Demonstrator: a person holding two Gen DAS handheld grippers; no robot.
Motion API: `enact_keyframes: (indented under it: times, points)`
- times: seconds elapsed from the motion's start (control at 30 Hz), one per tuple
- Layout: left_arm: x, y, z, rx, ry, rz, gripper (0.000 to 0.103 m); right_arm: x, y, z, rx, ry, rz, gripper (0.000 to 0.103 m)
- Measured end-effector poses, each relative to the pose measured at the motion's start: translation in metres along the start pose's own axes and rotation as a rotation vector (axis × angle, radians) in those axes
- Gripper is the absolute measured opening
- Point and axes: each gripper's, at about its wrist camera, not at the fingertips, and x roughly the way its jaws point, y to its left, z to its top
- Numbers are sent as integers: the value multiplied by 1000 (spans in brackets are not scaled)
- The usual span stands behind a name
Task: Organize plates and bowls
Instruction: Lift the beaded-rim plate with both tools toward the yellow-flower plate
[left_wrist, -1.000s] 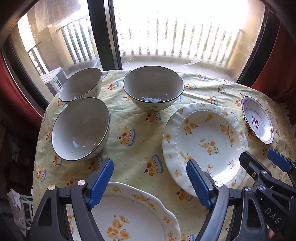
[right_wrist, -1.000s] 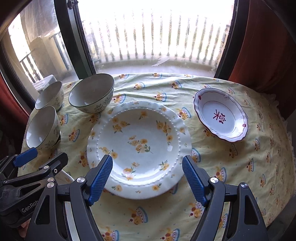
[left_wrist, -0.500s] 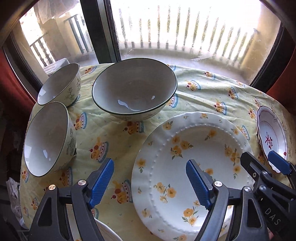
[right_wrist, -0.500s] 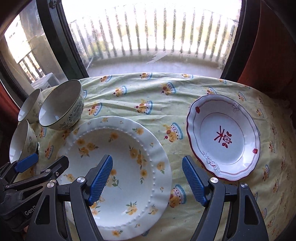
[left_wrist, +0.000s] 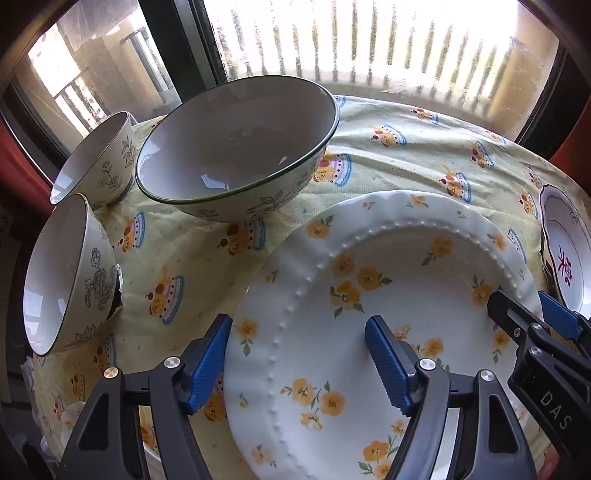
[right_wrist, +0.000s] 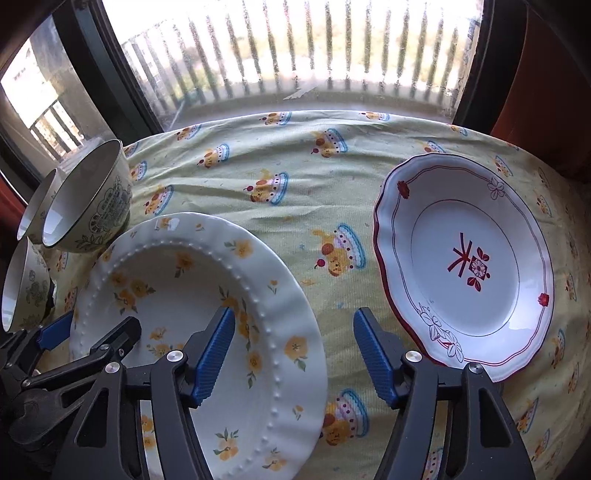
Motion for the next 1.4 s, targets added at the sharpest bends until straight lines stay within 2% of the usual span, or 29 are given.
enact_keyframes:
  times: [0.07, 0.17, 0.3, 0.53, 0.9, 1.03, 1.07, 1.2, 1.4]
  points:
    - [0, 1, 1, 5, 2, -3, 76, 5, 0, 1, 15, 13, 21, 61]
    - [-1, 0, -2, 1, -4, 5, 74, 6, 5, -2, 16, 23, 49, 61]
    - [-3, -4, -10, 13, 4, 5, 73, 0, 11, -8, -11, 13, 10, 60]
    - [-11, -15, -36, 35, 36, -21, 73, -10, -2, -26, 37, 39, -3, 60]
    - [-29, -30, -85, 87, 87, -73, 73, -33, -20, -75, 84, 108, -11, 60]
    - [-26, -41, -89, 121, 86, -48, 74, -39, -22, -88, 79, 113, -10, 60]
    - [-23, -39, -87, 118, 90, -50, 77, -39, -22, -89, 75, 111, -12, 60]
    - [-19, -34, -86, 61, 101, -73, 77, -34, -24, -95, 80, 132, -8, 60]
    - [-18, -34, -83, 51, 98, -68, 76, -35, -26, -95, 93, 136, -2, 60]
